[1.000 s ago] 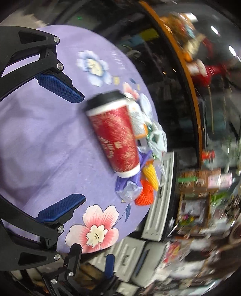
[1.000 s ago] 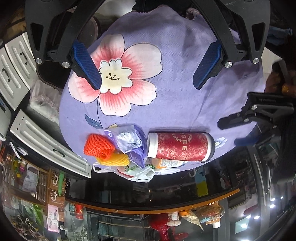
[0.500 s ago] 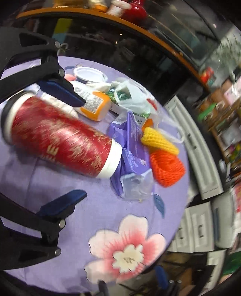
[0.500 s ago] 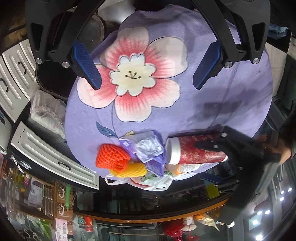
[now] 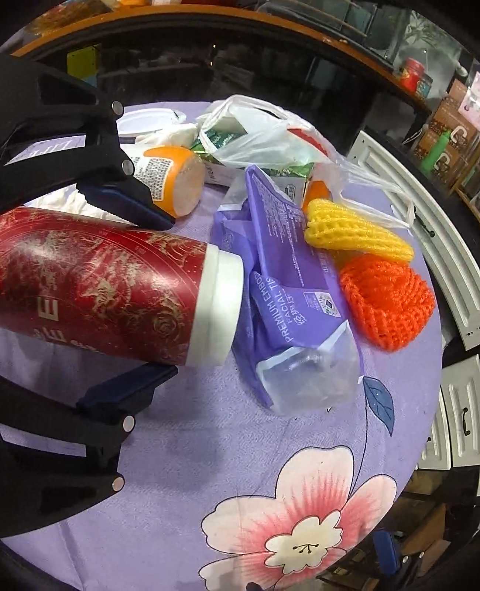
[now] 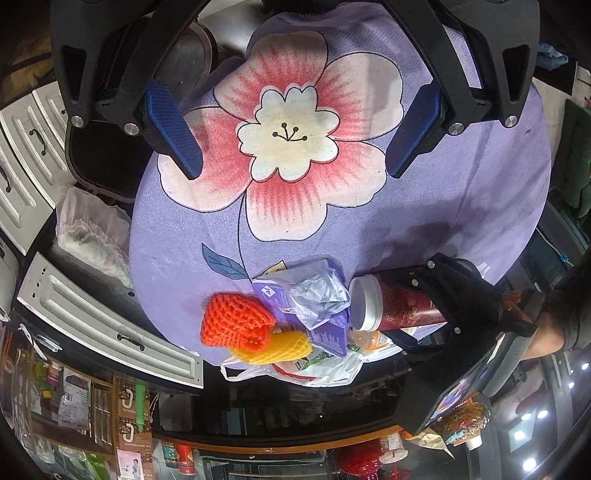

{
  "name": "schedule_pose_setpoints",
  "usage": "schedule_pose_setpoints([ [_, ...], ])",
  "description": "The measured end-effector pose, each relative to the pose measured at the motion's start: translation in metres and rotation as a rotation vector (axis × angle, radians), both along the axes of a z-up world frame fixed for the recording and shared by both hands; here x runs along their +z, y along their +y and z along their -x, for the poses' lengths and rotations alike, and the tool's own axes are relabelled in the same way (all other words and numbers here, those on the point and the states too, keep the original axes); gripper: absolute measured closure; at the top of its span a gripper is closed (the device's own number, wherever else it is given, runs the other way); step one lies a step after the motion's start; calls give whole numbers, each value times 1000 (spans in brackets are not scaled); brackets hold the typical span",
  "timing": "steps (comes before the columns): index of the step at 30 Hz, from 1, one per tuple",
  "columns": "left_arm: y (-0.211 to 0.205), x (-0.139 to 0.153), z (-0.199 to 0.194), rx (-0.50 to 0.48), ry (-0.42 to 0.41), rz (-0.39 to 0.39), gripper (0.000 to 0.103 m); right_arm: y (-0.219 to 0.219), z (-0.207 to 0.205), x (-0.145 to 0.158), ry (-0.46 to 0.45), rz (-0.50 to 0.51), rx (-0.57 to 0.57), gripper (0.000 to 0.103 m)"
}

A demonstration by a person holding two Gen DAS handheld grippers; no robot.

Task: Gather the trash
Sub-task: 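Grasp the red cup with the left gripper and lift it upright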

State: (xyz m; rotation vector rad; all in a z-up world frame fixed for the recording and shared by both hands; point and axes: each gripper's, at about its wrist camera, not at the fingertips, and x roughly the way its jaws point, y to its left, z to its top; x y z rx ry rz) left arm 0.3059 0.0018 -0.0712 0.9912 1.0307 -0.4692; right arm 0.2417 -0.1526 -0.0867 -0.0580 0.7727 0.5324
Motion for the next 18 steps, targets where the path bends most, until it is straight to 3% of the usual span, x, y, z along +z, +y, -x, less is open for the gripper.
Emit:
schedule_pose_setpoints([
  [4,-4,-11,-4,-10,7,-56,31,2,-3,2,-3,6,-2,5],
  [10,-1,-4,-1,28,-24,0,33,7,-3,12,-30,17,10,5],
  [13,7,14,5,68,-63,67,34,9,-3,18,-44,15,24,5],
  [18,36,62,29,182,-172,264,34,16,-3,27,-74,17,72,5],
])
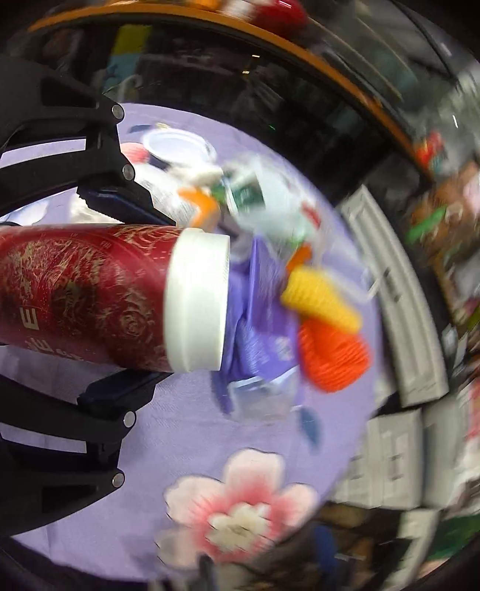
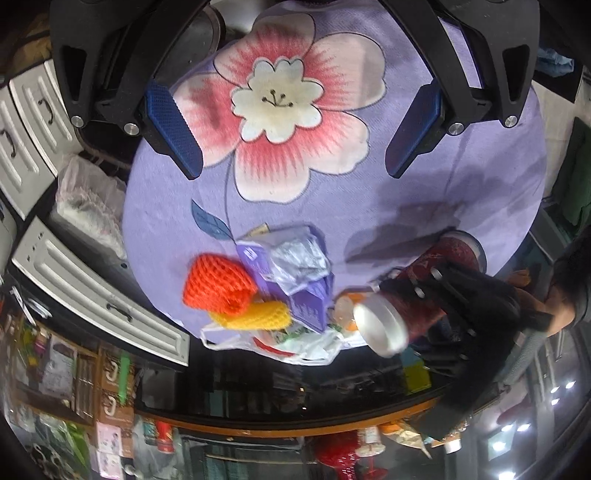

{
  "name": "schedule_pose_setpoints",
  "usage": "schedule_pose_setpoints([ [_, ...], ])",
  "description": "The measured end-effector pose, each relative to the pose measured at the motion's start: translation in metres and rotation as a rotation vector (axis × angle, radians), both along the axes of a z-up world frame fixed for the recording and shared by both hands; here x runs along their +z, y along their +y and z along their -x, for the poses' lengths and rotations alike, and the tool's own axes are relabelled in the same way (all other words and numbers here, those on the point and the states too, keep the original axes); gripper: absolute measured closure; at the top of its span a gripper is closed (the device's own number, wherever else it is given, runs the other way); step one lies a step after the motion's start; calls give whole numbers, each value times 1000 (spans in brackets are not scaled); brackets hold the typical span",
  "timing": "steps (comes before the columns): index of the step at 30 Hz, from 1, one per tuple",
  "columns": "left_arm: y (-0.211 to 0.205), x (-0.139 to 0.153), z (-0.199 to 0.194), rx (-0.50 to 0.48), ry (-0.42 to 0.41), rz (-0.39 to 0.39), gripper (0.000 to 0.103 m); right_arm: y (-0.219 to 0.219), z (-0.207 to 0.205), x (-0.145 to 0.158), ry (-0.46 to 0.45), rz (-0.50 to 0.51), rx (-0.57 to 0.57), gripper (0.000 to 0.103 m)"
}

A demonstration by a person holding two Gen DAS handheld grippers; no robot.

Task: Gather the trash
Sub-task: 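Grasp the red cup with the left gripper and lift it upright, then grasp the orange-labelled plastic bottle with the right gripper while the left holds the red cup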

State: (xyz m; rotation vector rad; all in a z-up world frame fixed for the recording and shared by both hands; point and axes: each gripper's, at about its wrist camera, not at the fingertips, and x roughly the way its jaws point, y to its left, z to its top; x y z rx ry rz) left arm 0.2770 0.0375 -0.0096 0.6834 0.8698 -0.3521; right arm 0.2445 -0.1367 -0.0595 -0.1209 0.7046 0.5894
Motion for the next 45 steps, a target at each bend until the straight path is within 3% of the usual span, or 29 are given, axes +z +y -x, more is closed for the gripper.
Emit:
schedule_pose_setpoints([
  [3,24,24,23,77,-70,113,34,9,-4,7,-5,-9,51,5],
  [8,56,39,52,196,-141,237,35,30,-12,19,-13,3,122,5],
  [16,88,43,76,317,-200,371,35,69,-31,24,7,18,229,5],
  [21,107,44,80,363,-221,426,35,103,-52,28,8,89,330,5],
  [25,120,46,82,386,-244,451,35,146,-80,39,-35,192,458,5],
  [31,135,49,83,413,-277,489,35,205,-122,45,-96,342,550,24],
  [36,146,50,82,421,-285,532,35,247,-157,36,-87,473,618,30],
  [45,158,40,75,422,-276,558,35,290,-179,3,-69,726,726,35],
])
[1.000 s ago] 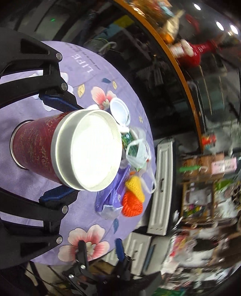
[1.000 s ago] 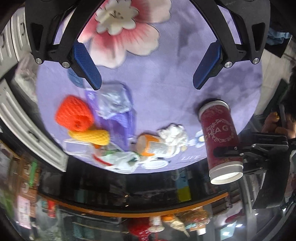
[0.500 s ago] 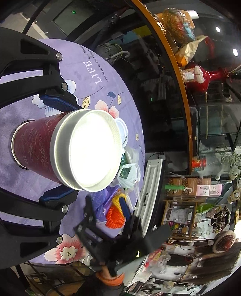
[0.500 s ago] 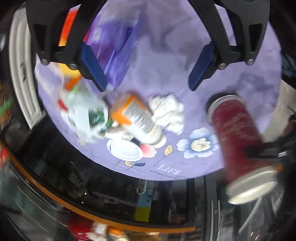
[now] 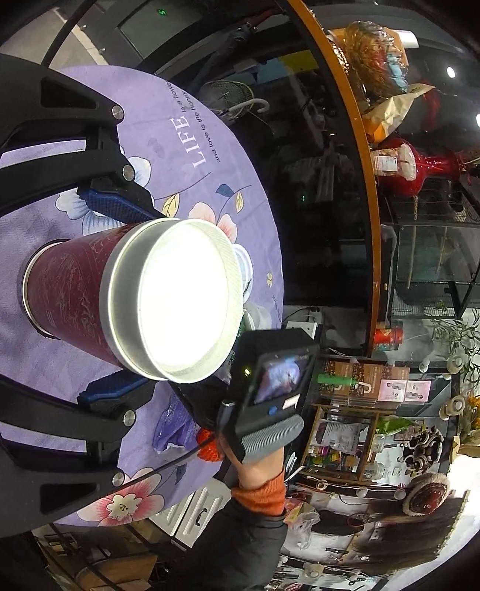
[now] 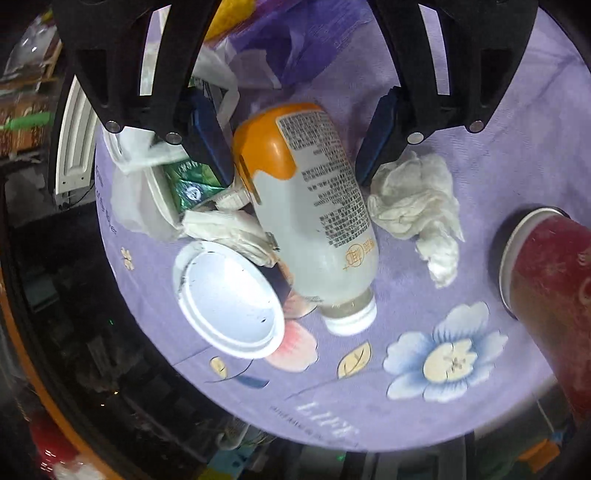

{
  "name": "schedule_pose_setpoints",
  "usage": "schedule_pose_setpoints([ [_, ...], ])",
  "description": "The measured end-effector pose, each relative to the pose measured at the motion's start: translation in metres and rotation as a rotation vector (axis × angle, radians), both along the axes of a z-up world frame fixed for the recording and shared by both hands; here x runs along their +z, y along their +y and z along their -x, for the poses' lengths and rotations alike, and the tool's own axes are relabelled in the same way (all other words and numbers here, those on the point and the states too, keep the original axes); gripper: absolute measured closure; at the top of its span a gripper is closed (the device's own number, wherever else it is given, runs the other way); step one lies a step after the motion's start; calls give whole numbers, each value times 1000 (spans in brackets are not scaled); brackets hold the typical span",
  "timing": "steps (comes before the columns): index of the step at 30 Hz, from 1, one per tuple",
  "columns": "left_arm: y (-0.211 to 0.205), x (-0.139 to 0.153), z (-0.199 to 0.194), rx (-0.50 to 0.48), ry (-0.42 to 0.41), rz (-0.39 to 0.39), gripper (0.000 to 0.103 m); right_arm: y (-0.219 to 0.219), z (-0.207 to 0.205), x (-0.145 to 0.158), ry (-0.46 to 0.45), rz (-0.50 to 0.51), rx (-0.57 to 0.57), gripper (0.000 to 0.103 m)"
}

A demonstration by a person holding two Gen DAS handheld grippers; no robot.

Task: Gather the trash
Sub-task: 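Grasp the orange-labelled plastic bottle with the right gripper while the left holds the red cup, then drop the bottle into the black bin with the right gripper while the left carries the cup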

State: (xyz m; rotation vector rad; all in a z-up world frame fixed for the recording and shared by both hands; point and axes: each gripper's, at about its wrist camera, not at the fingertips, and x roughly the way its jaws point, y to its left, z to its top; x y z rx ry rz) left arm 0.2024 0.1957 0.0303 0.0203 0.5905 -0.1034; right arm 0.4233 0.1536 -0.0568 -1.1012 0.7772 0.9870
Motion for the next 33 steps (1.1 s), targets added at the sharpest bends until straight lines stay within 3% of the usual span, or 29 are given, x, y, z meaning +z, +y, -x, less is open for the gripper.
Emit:
schedule_pose_setpoints([
  [6,4,-3,0,-6,-5,13,35,19,2,-20,-17,78,44,35],
  [12,6,-2,0,2,-7,22,35,21,-2,-18,15,26,-4,38],
  [21,-1,4,12,19,-21,17,35,-19,22,25,122,-202,-92,41],
  [33,-31,13,30,8,-34,30,35,-111,86,61,127,-442,-184,41],
])
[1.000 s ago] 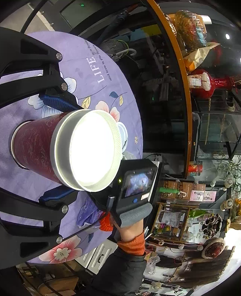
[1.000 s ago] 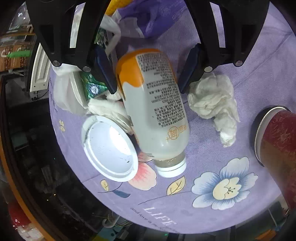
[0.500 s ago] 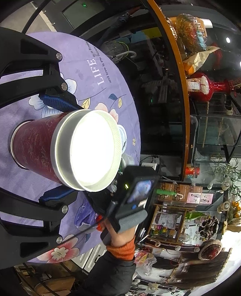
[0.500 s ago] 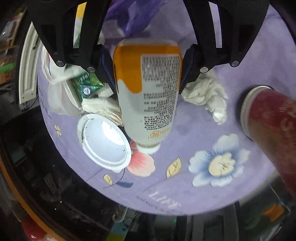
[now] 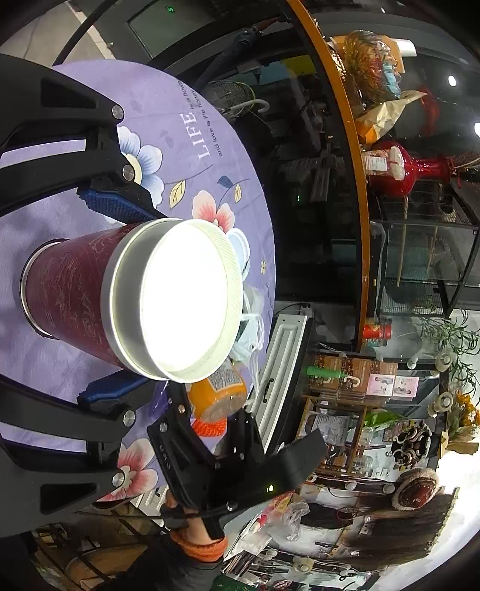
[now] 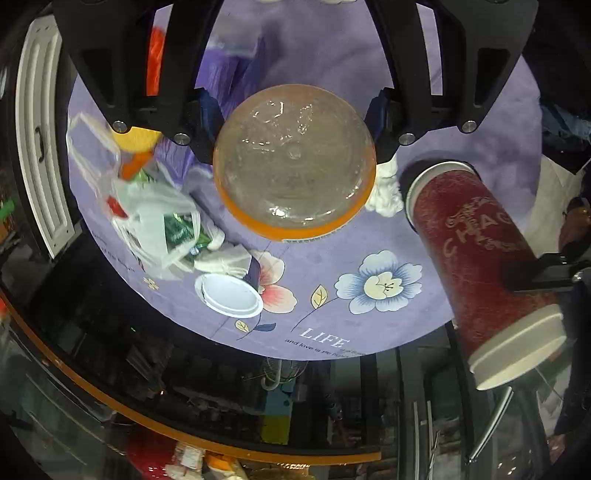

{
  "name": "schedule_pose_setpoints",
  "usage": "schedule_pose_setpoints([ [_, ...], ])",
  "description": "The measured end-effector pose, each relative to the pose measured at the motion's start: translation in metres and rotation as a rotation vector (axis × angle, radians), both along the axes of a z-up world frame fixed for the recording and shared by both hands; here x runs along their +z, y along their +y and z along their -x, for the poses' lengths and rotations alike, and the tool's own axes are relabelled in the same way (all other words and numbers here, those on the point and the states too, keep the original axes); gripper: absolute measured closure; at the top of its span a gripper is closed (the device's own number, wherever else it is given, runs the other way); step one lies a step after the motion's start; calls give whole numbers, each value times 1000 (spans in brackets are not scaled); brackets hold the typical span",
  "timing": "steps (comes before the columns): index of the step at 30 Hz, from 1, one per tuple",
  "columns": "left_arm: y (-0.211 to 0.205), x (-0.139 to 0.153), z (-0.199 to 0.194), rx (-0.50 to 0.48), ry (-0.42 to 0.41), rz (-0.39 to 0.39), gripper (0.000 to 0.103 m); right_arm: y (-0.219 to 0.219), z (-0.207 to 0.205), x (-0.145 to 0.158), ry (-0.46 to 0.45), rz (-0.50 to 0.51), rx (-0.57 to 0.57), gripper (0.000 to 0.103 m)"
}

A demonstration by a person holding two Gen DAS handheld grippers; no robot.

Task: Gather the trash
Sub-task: 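Drop the bottle into the black bin with the right gripper while the left carries the cup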

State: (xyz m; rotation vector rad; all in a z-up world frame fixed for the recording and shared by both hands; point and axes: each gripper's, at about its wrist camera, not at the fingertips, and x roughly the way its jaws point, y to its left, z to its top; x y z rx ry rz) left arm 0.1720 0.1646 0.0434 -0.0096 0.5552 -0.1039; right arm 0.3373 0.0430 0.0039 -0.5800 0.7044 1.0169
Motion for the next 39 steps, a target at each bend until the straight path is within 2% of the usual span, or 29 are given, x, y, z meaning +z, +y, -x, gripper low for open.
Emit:
schedule_pose_setpoints([
  [7,-39,6,13,-68,-19,7,35,-63,31,5,13,-99,-90,41],
  [11,-67,10,13,-127,-34,14,35,-126,53,9,2,-163,-189,41],
  [16,-111,18,2,-220,-60,47,35,-215,76,8,-18,-224,-359,41],
  [20,-160,22,-10,-318,-81,74,35,-285,83,-8,-17,-232,-520,41],
  [24,-215,20,-22,-410,-87,83,35,-334,82,-43,33,-190,-661,41],
  [30,-283,9,-44,-492,-57,111,35,-380,62,-132,196,-118,-804,41],
  [35,-326,-11,-59,-519,-8,98,35,-393,42,-202,309,-68,-894,41],
  [39,-351,-31,-68,-522,27,61,35,-393,32,-243,385,-56,-916,41],
])
